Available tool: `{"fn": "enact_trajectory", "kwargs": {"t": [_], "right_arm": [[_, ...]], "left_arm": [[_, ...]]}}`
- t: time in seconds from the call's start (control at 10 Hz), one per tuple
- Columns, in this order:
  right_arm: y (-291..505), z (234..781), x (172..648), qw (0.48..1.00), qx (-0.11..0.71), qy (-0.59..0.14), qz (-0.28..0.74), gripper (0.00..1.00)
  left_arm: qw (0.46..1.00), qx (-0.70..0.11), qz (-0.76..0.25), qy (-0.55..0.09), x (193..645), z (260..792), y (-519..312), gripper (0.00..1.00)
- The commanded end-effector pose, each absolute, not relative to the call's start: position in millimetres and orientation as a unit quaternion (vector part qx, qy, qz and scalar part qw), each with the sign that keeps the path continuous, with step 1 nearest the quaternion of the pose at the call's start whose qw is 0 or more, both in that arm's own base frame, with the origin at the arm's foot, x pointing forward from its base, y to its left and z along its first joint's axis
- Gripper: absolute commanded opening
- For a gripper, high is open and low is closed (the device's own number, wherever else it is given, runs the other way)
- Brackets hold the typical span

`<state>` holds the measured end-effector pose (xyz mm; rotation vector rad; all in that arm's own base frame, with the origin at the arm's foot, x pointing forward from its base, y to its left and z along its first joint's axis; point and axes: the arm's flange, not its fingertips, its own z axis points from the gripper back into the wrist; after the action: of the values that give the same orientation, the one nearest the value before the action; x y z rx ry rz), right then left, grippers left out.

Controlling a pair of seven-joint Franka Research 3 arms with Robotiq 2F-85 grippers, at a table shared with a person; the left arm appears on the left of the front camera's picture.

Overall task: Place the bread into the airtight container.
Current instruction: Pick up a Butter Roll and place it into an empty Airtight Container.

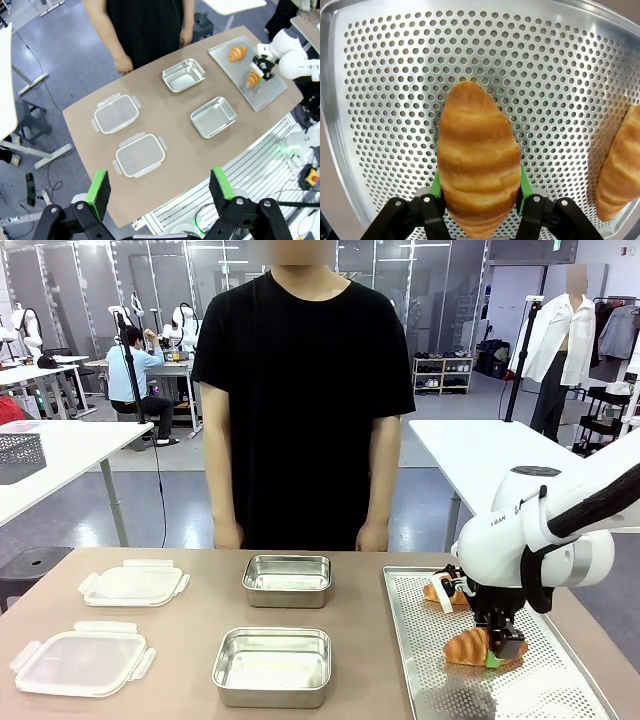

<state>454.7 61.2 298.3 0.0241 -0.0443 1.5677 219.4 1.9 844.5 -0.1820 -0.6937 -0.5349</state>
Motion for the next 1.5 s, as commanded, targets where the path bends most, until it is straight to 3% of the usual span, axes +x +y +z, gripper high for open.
{"fn": "enact_trajectory", "kwargs": {"t": [0.0,0.4,0.9,1.2,1.4], "right_arm": [[60.7,324.9,446.3,0.703,0.015,-0.031,0.71,0.62],[94.0,382.8,431.7,0.708,0.01,-0.016,0.706,0.62],[229.4,443.8,409.2,0.716,0.018,0.014,0.697,0.62],[327.6,445.0,401.8,0.699,0.025,0.042,0.713,0.62],[371.2,432.0,409.4,0.714,0.044,0.036,0.698,0.62]], "left_arm": [[0.901,-0.086,-0.262,-0.334,219.2,846.9,1.3,1.0],[0.901,-0.086,-0.262,-0.334,219.2,846.9,1.3,1.0],[0.901,-0.086,-0.262,-0.334,219.2,846.9,1.3,1.0],[0.901,-0.086,-0.262,-0.334,219.2,846.9,1.3,1.0],[0.901,-0.086,-0.262,-0.334,219.2,846.9,1.3,1.0]]}}
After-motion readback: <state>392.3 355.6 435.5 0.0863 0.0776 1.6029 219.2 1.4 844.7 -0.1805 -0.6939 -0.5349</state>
